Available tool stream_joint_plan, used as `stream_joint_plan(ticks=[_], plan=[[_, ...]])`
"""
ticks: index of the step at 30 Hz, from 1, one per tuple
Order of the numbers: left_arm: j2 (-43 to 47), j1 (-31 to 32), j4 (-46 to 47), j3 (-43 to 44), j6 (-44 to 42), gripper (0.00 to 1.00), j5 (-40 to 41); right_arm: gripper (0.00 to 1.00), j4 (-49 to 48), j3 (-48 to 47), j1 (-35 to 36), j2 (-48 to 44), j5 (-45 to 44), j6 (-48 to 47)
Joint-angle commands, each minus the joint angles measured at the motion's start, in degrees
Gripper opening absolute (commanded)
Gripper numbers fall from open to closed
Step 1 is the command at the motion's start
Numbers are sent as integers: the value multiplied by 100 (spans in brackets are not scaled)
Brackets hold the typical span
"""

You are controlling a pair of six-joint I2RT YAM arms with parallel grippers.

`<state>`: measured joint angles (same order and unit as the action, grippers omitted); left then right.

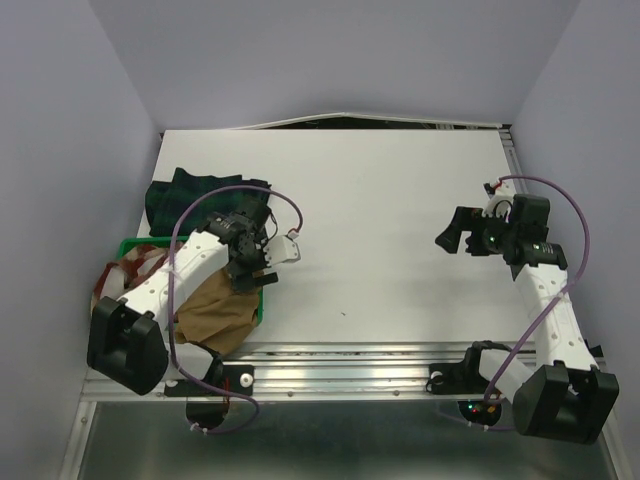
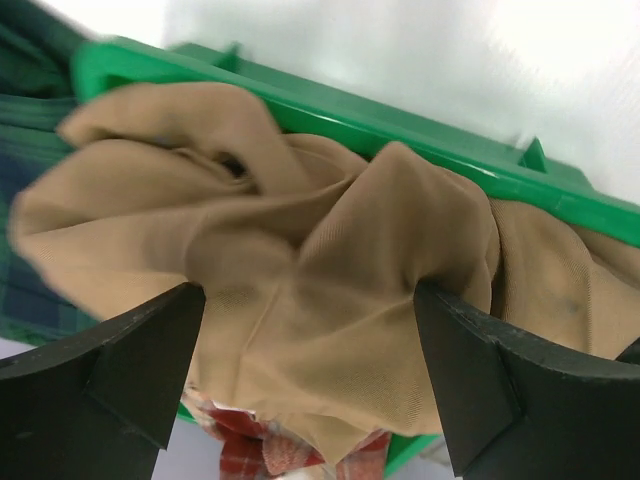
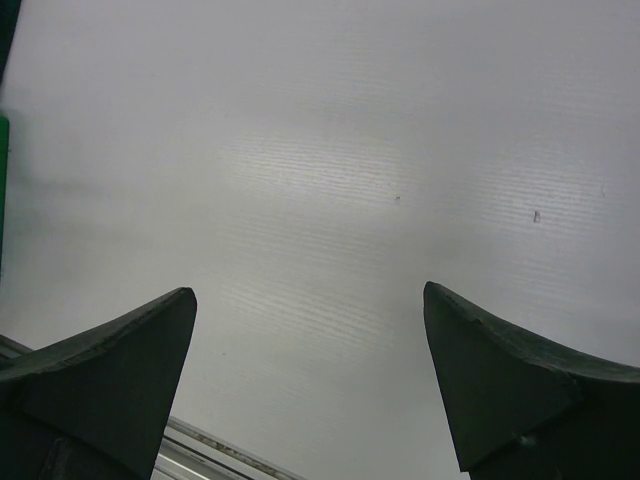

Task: Fold and stack the skirts
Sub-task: Grab the skirt from the pile

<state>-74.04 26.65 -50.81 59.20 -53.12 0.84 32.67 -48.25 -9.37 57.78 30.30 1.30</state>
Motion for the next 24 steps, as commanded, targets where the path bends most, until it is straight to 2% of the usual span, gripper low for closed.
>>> stream_joint_plan(ticks=[1, 3, 4, 5, 6, 8, 9, 10, 11, 17, 21, 24], plan=[[-5, 24, -70, -426, -172, 98, 487, 100, -50, -308, -30, -56, 37, -69], [-14, 24, 70, -610, -163, 97, 540, 100, -50, -317, -30, -47, 54, -60], [-5, 24, 114, -759, -146, 88, 557, 100, -41, -325, -30, -13, 72, -68], [4, 24, 150, -804, -128, 78, 557, 100, -50, -334, -30, 5, 81, -60], [38, 15, 211, -822, -119, 57, 575, 100, -41, -352, -30, 14, 90, -68], [144, 24, 194, -717, -111, 46, 496, 100, -32, -387, -30, 40, 125, -69], [205, 24, 177, -491, -119, 34, 357, 100, -32, -396, -30, 49, 134, -69], [336, 24, 142, -314, -111, 13, 286, 100, -32, -404, -30, 58, 142, -69], [390, 24, 150, -130, -58, 0, 250, 100, -41, -405, -30, 67, 168, -60], [557, 24, 211, 1830, 486, 0, -576, 100, -67, -448, -30, 111, 213, -68], [505, 24, 649, 2885, 899, 0, -936, 100, -67, -475, -30, 128, 230, -68], [391, 94, 992, 3753, 1225, 0, -1514, 100, -111, -466, -30, 120, 222, -69]])
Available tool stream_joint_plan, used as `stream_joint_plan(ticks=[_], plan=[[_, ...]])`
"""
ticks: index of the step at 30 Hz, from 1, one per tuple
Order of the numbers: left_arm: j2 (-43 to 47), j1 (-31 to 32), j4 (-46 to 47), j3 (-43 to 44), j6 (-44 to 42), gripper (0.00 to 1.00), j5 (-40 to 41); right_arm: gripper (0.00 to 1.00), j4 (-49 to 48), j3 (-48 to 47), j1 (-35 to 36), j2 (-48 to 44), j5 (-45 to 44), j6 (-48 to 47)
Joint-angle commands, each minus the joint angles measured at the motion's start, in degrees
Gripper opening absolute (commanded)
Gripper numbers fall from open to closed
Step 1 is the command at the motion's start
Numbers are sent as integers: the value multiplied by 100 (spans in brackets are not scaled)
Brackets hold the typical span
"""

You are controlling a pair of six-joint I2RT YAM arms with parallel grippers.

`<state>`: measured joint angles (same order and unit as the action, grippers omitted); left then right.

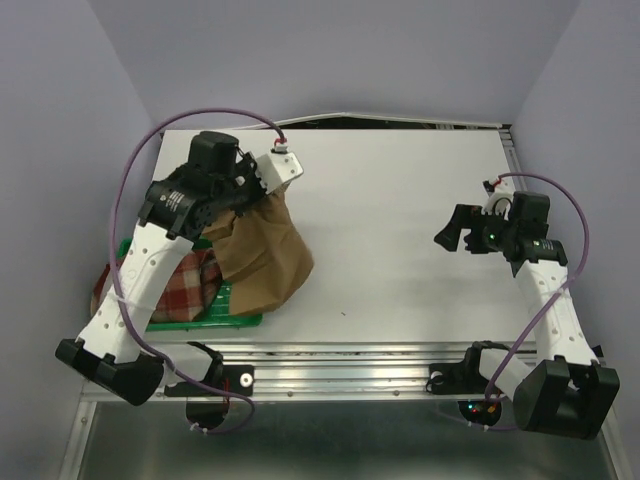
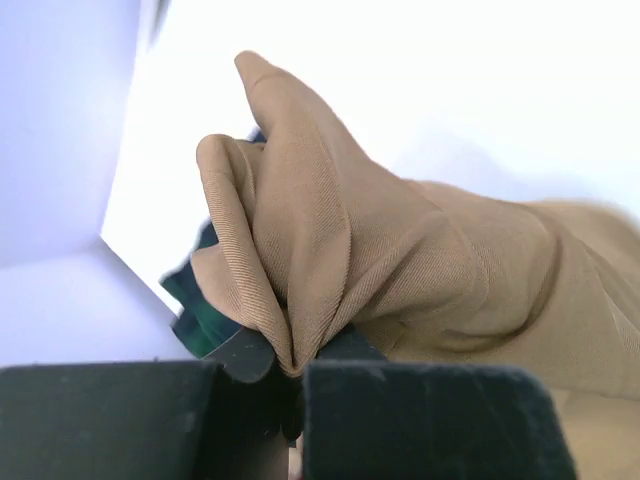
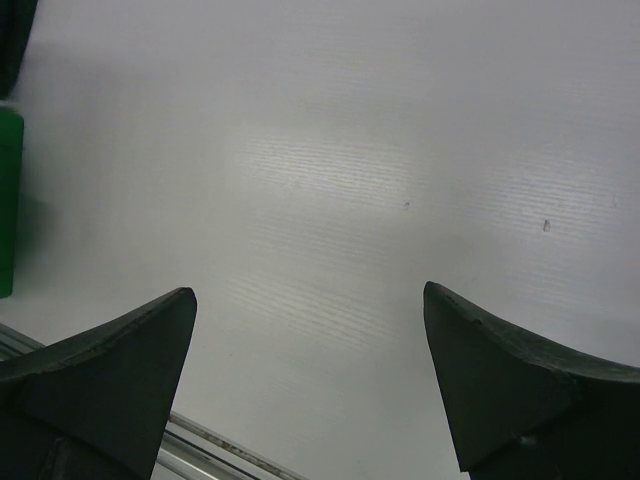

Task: Fold and stack the skirts
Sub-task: Grab the skirt from the pile, then move the skirt to the center of the board, then flatten the skirt out

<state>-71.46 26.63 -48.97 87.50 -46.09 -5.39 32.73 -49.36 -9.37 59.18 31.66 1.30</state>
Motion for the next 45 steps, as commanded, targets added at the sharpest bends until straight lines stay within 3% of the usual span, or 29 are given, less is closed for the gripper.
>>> stream_joint_plan(ticks=[1, 6, 12, 13, 18, 23, 28, 31, 33, 34, 36, 40, 45], plan=[[80, 114, 906, 1083, 600, 0, -1059, 100, -135, -337, -30, -20, 86, -60], [-35, 176, 1984, 1349, 1241, 0, -2386, 100, -144, -346, -30, -20, -80, -68], [-403, 448, 2313, 76, 1164, 0, -3038, 100, -21, -328, -30, 6, -160, -428], [-491, 457, 2391, -483, 1137, 0, -3134, 100, 40, -328, -30, 32, -134, -472], [-1140, 755, 2595, -1814, 917, 0, -2635, 100, 285, -442, -30, 243, 42, -762], [-1862, 756, 2682, -2132, 795, 0, -2432, 100, 655, -662, -30, 550, 314, -1236], [-1819, 870, 2393, -2404, 145, 0, -1995, 100, 1540, -925, -30, 867, 736, -2308], [-1661, 931, 2164, -2554, -206, 20, -1809, 99, 2182, -1084, -30, 1244, 877, -2958], [-1355, 914, 2033, -2598, -269, 45, -1711, 98, 2718, -1268, -30, 1551, 1043, -3528], [-1353, 923, 2014, -2598, -269, 45, -1711, 98, 2869, -1330, -30, 1640, 1087, -3671], [-1064, 923, 1979, -2414, -200, 56, -1807, 96, 3185, -1426, -30, 1807, 1071, -4100], [-983, 940, 1900, -1424, 196, 61, -2333, 92, 3423, -1427, -30, 2394, 904, -4427], [-1966, 1054, 1506, -34, 574, 61, -2616, 87, 4291, -1549, -30, 3221, 1394, -5427]])
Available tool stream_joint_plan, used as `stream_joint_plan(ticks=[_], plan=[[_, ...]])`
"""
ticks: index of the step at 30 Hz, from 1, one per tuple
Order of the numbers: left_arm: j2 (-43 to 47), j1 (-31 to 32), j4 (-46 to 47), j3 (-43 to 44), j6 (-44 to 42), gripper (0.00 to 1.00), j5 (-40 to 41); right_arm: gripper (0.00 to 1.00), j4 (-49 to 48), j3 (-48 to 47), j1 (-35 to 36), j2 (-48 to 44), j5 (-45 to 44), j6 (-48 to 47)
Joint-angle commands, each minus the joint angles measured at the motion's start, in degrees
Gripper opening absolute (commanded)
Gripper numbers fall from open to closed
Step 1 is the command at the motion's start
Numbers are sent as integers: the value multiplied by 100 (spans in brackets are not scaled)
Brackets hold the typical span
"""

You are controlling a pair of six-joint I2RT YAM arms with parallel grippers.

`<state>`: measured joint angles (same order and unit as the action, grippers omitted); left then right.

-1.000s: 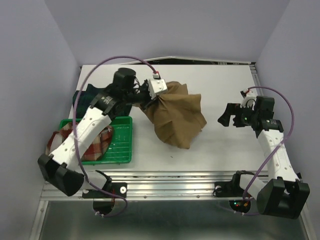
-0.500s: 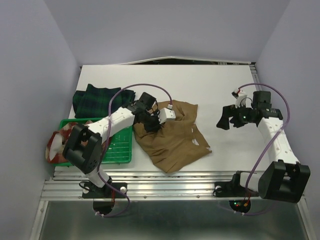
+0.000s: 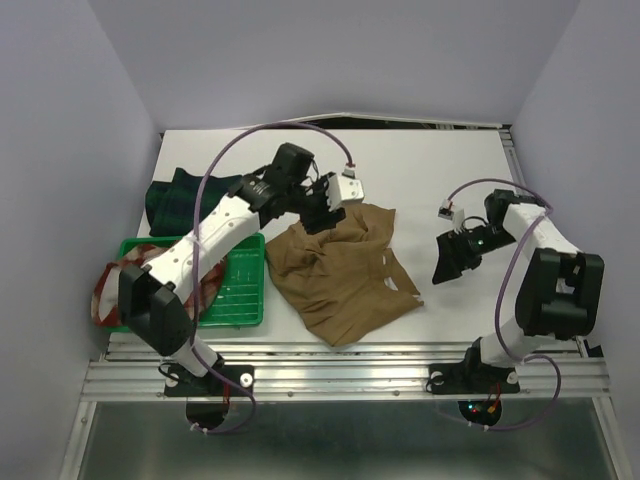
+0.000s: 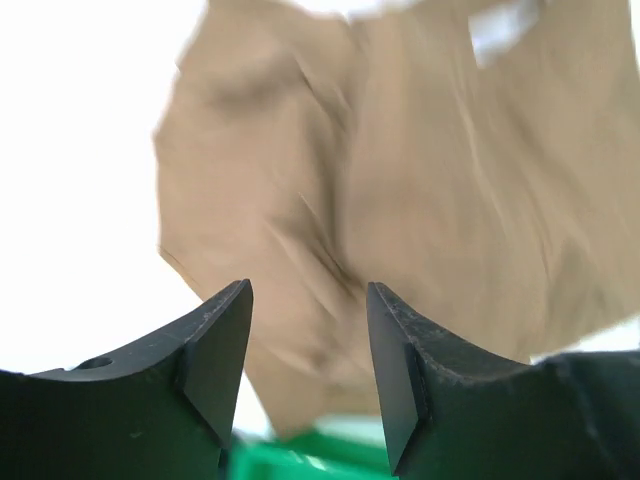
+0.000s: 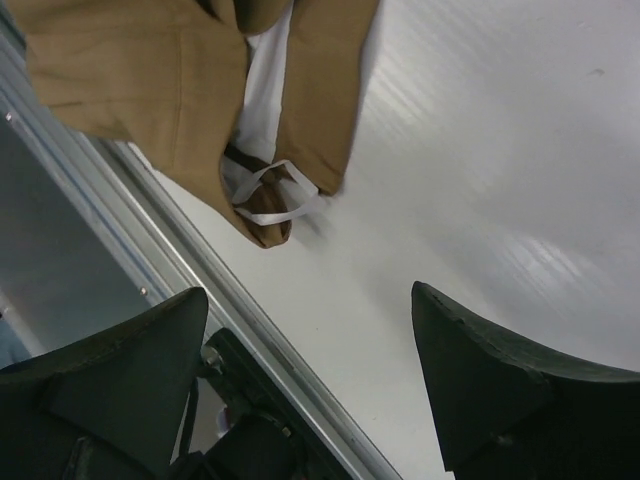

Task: Fold and stack the skirts
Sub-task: Flatten the skirt out

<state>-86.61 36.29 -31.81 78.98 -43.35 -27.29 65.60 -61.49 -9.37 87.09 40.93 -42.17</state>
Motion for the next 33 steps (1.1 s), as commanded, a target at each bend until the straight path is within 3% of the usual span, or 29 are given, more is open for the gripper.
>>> stream_joint_plan(ticks=[1, 8, 13, 24, 33], plan=[[-636, 97, -246, 1230, 353, 61, -522, 87, 1129, -398, 22, 554, 538, -1196], [-1709, 106, -247, 2033, 793, 61, -1067, 86, 1376, -293, 593, 1416, 548, -1619], [-2088, 290, -457, 2227, 697, 61, -1112, 85, 544, -56, 1103, 1609, 416, -1040], [-2861, 580, -1125, 2903, 284, 60, -1252, 70, 129, 32, 1279, 1803, 469, -802], [-3327, 826, -1495, 3220, 99, 58, -1130, 48, -390, 67, 1332, 1979, 240, -441]])
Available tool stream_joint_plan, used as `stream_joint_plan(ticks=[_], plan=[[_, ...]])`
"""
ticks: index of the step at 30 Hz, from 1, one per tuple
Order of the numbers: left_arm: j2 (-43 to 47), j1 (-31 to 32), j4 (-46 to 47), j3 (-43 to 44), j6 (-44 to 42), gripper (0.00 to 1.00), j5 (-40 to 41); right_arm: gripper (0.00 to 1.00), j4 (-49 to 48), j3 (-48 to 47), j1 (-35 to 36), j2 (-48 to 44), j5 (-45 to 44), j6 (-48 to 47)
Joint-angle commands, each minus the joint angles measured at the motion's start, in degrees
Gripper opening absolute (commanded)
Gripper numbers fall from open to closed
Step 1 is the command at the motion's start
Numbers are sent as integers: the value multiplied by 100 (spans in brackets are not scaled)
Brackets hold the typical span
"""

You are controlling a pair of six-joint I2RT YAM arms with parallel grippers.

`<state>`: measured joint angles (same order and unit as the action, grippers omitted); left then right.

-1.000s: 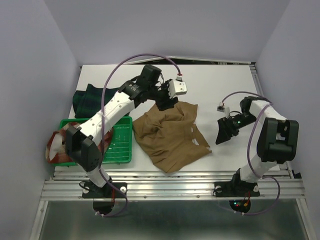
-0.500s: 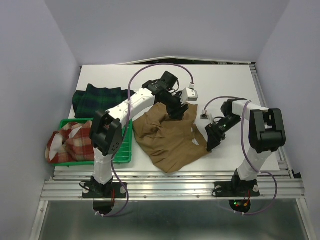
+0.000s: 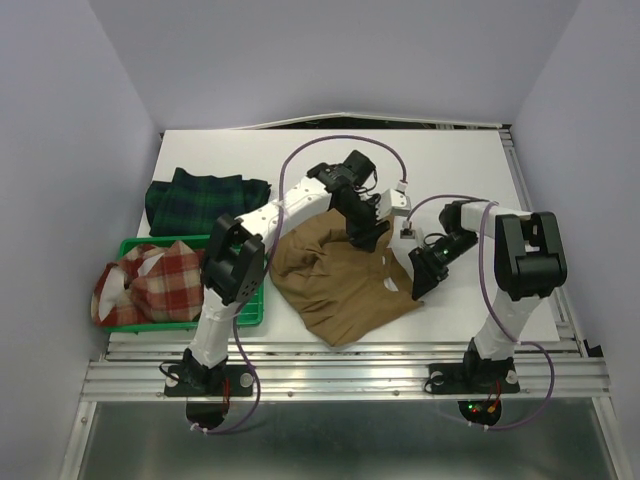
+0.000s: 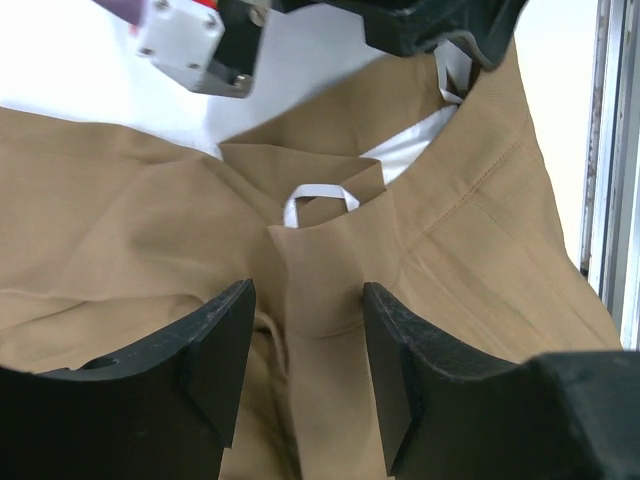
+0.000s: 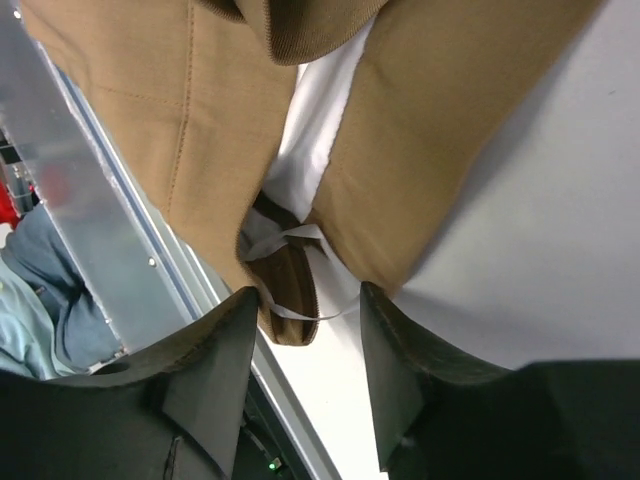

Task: Fold and stack the skirts
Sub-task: Flatten the skirt out

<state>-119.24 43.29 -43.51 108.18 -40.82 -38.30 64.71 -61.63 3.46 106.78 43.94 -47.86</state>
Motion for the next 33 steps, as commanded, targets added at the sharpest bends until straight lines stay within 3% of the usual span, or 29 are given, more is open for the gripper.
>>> stream_joint_plan(ticks=[1, 4, 6, 9, 11, 13, 17, 26, 33], plan=[[-116, 153, -316, 309, -111, 57, 103, 48, -318, 89, 49, 1, -70, 127], [-178, 197, -343, 361, -67, 51, 218, 48, -327, 133, 49, -43, -88, 127], [-179, 206, -456, 475, -93, 39, 227, 48, -371, 177, 49, -122, -149, 145], [-64, 215, -536, 546, -76, 32, 139, 47, -485, 317, 49, -271, -228, 189], [40, 241, -597, 511, -93, 11, 165, 47, -573, 362, 49, -316, -281, 233], [172, 250, -606, 467, -102, 1, 174, 52, -591, 379, 49, -333, -351, 285], [1057, 250, -405, 161, -49, 0, 446, 67, -880, 493, -12, -596, -632, 409], [3597, 285, 1133, -1902, 223, 0, 1755, 79, -1346, 590, -417, -1553, -554, 417], [4804, 329, 1941, -3136, 22, 0, 1994, 85, -2216, 678, -417, -2170, -89, 584]])
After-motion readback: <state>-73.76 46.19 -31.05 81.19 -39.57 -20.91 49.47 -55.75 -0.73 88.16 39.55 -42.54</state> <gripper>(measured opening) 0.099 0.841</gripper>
